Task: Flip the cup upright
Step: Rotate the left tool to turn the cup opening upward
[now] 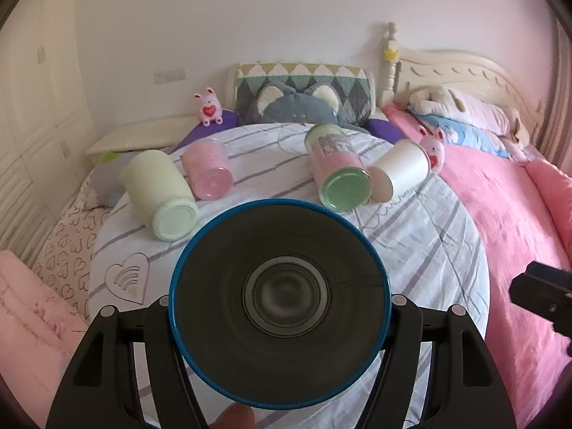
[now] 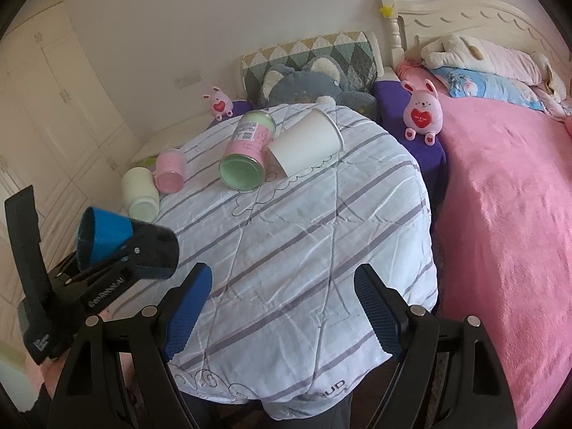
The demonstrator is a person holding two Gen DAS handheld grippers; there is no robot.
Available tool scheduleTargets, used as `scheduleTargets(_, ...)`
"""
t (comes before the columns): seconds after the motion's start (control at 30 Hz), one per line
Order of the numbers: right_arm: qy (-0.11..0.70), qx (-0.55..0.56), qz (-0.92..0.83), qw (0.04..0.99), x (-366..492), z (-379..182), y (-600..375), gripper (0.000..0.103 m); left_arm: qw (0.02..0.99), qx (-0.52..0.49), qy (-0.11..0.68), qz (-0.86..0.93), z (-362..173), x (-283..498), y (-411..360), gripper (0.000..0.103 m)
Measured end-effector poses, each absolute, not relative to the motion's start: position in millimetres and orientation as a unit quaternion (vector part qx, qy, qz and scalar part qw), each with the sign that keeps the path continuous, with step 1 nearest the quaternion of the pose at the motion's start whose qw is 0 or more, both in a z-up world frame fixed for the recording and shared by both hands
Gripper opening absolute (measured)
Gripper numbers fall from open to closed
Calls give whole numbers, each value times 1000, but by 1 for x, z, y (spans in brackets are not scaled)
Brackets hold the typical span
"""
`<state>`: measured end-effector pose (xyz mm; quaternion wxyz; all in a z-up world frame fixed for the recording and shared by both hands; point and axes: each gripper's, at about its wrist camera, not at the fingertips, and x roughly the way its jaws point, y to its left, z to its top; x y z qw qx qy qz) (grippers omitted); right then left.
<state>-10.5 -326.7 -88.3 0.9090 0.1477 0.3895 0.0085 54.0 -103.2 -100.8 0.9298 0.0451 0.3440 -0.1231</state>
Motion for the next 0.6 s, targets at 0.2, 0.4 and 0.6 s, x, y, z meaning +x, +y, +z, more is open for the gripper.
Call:
scheduleTargets(0.2, 386, 138, 10, 912, -19, -82, -317, 83, 923, 43, 361, -123, -120, 60, -105, 69)
scheduleTargets(0.4, 381, 135, 7, 915, -27, -77, -314, 83, 922, 39, 362, -130, -112, 58, -105, 69)
scheduleTargets(0.6, 378, 134, 5, 916, -30, -75, -314, 83, 920, 44, 365, -140, -101, 50, -105, 69)
